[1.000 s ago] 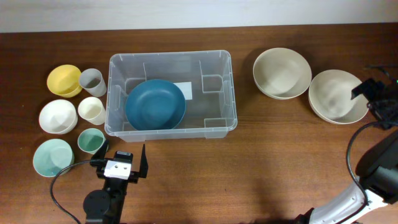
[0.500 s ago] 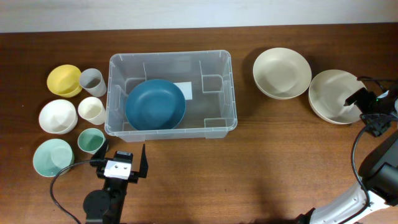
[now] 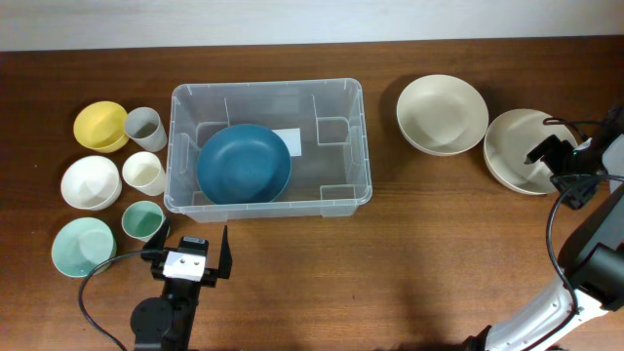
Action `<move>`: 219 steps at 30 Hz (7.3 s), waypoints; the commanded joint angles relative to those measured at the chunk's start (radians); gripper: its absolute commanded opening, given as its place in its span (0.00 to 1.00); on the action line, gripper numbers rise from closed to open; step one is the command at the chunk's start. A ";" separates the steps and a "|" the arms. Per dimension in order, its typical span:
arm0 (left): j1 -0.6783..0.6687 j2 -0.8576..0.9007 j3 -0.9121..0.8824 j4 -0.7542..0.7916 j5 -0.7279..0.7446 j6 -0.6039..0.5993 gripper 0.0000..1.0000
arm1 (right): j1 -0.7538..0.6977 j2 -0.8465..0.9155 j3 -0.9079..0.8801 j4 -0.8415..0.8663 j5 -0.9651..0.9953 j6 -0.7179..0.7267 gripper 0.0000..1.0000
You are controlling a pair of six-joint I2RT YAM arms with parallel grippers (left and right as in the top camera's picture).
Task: Pack container
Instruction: 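Move the right gripper to the far-right cream bowl and grasp its rim, then carry the cream bowl with the right gripper over the container, then lower the cream bowl onto the blue plate and release it, then move the right gripper to the remaining cream bowl and grasp its rim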
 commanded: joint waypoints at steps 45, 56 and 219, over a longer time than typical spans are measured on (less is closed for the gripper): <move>0.005 -0.005 -0.004 -0.004 0.004 0.005 1.00 | -0.113 0.092 0.008 0.044 0.047 0.077 0.04; 0.005 -0.005 -0.004 -0.004 0.004 0.005 1.00 | -0.271 0.077 0.143 0.010 -0.478 0.098 0.04; 0.005 -0.005 -0.004 -0.004 0.004 0.005 1.00 | 0.397 0.164 0.233 -0.047 -0.039 0.172 0.98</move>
